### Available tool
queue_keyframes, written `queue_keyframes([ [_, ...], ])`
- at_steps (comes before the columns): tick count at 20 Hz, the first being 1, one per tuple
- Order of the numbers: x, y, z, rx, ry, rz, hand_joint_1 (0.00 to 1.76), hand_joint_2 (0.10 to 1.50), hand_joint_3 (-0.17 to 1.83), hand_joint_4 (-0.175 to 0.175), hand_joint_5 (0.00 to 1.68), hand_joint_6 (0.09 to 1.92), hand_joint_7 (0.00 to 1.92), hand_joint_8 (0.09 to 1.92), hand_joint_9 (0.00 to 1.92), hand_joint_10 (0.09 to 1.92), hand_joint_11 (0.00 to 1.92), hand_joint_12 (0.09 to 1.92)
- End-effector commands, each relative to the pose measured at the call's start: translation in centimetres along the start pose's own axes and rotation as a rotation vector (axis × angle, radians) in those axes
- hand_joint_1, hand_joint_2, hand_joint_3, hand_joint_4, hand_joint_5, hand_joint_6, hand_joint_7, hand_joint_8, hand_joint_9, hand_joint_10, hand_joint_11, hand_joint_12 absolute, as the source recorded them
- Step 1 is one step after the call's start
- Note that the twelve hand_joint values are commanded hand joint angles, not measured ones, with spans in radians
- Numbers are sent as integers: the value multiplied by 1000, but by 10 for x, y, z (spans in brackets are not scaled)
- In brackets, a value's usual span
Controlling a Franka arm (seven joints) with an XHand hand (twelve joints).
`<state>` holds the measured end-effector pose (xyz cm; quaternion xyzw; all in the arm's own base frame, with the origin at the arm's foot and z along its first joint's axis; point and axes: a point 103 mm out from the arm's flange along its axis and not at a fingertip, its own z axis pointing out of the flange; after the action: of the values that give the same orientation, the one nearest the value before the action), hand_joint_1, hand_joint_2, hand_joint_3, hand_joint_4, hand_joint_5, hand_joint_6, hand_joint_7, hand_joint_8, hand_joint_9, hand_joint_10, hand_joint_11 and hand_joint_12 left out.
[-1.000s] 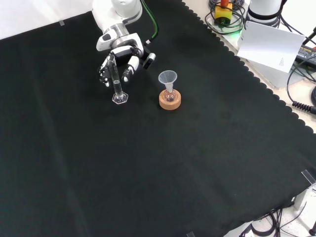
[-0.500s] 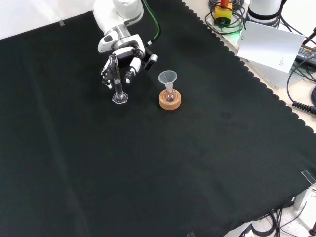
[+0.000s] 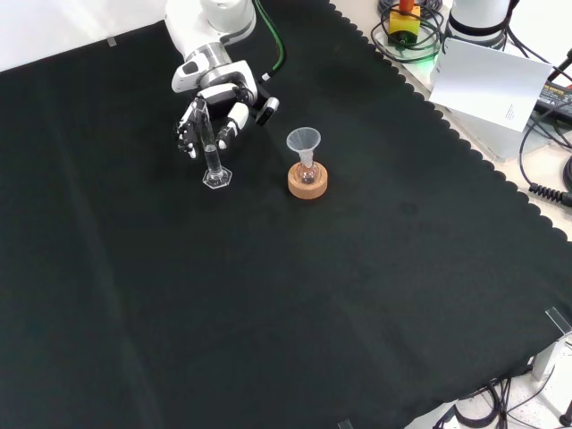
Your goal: Pick up the graduated cylinder.
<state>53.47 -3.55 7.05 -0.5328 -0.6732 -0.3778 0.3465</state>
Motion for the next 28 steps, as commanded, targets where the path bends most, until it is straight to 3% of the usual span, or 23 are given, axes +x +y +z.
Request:
queue_keyframes([
  [1,2,0,6,13,-5,-3,1155,1108,-175,15,712,630,630,588,871,446,534,1225],
  [11,-5,0,-5,-13,14,6,1195,1158,-175,18,794,648,704,594,961,402,694,1128],
  [13,-4,0,-6,-25,-12,8,1157,1170,-92,-86,876,938,803,633,1037,394,832,1061],
  [15,-1,0,-9,-24,-66,6,1148,1162,-37,-148,905,1060,905,629,1113,367,932,981],
  [17,4,0,-14,-8,-116,-9,1213,1150,-12,-169,909,1088,930,929,1174,338,984,941],
  [19,9,0,-21,8,-167,-23,1242,1140,-5,-175,922,1075,945,1036,1213,319,1006,925],
  [28,40,-3,-54,117,-425,-75,1258,1122,-2,-175,954,1029,979,1027,1267,270,1031,904],
])
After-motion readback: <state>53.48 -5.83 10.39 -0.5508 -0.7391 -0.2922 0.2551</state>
